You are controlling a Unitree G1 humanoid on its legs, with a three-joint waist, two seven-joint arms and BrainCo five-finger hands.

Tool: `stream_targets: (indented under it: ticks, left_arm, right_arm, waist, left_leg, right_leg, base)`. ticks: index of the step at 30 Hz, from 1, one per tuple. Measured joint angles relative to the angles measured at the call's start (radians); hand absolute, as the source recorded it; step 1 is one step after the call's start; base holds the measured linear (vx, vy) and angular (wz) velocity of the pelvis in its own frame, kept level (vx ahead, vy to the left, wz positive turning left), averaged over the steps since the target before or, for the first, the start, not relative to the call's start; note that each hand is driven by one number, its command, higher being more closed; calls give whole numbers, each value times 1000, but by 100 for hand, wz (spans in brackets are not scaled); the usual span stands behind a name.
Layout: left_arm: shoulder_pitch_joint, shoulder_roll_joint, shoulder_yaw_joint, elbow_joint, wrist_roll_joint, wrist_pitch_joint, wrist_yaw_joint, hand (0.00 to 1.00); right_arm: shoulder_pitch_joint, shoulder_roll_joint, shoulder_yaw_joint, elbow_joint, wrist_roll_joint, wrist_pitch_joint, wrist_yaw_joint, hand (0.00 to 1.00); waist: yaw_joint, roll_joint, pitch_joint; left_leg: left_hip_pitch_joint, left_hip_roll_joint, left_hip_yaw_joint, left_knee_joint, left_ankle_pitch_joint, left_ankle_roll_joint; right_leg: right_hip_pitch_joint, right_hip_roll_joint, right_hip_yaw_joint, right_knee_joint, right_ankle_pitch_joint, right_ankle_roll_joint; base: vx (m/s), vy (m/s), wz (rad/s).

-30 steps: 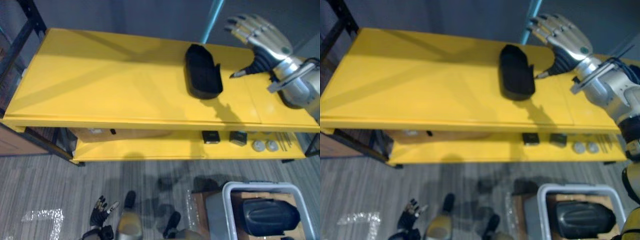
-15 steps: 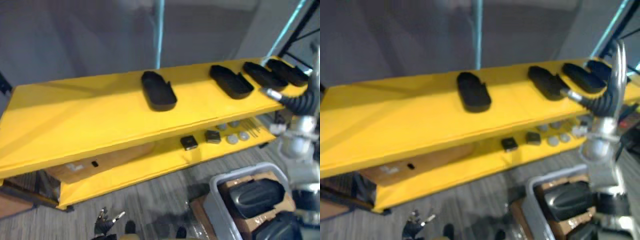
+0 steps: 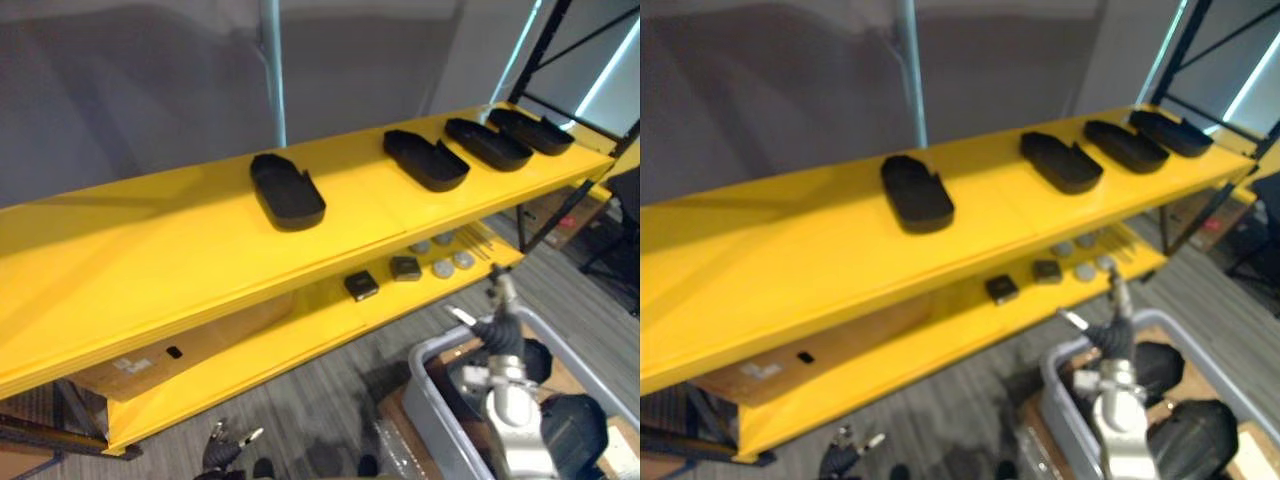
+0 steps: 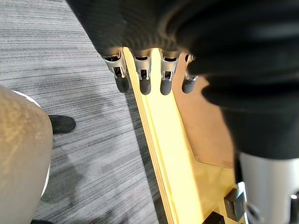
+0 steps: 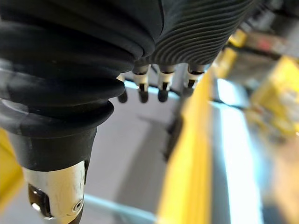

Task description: Walk over and take plastic housings, then place them on the shelf

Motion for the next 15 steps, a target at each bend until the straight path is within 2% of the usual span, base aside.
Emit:
stream_targets:
  ticks: [5,8,10,12,15]
  left_arm:
    - [-11,-4,2,15,-1,16,12,0]
    - [-26,-6,18,36,-1,36,12,0]
    - [-39,-8,25,52,-1,52,12,0]
    - [-41,-11,28,54,0,56,12,0]
    - [-45,-15,31,56,-1,61,13,0]
  right_arm:
    - [-2,0,81,119,-1,-11,152,0]
    - [-9,-1,112,193,43,3,238,0]
    - [-26,2,132,297,52,35,264,0]
    - [-33,9,126,421,53,97,258,0]
    - [-34,38,92,573,76,146,239,0]
  waist:
    - [4,3,0]
    - [7,3,0]
    - [8,4,1]
    - [8,10,8]
    - [8,13,13]
  left_leg:
    - [14,-5,-2,0,-14,2]
    - [17,-7,-3,0,-20,3]
    - [26,-10,-4,0,-22,1]
    - [35,-16,-10,0,-28,4]
    - [34,-19,-23,0,-28,4]
  right_leg:
    - [13,-5,-3,13,-17,5]
    - [18,-8,-6,14,-23,7]
    - [25,-11,-10,15,-26,10]
    - [37,-16,-21,18,-33,13]
    - [44,-18,-33,21,-39,12]
  base:
    - [64,9,2]
    - [65,9,3]
    - [106,10,6]
    - [80,20,12]
    - [39,6,13]
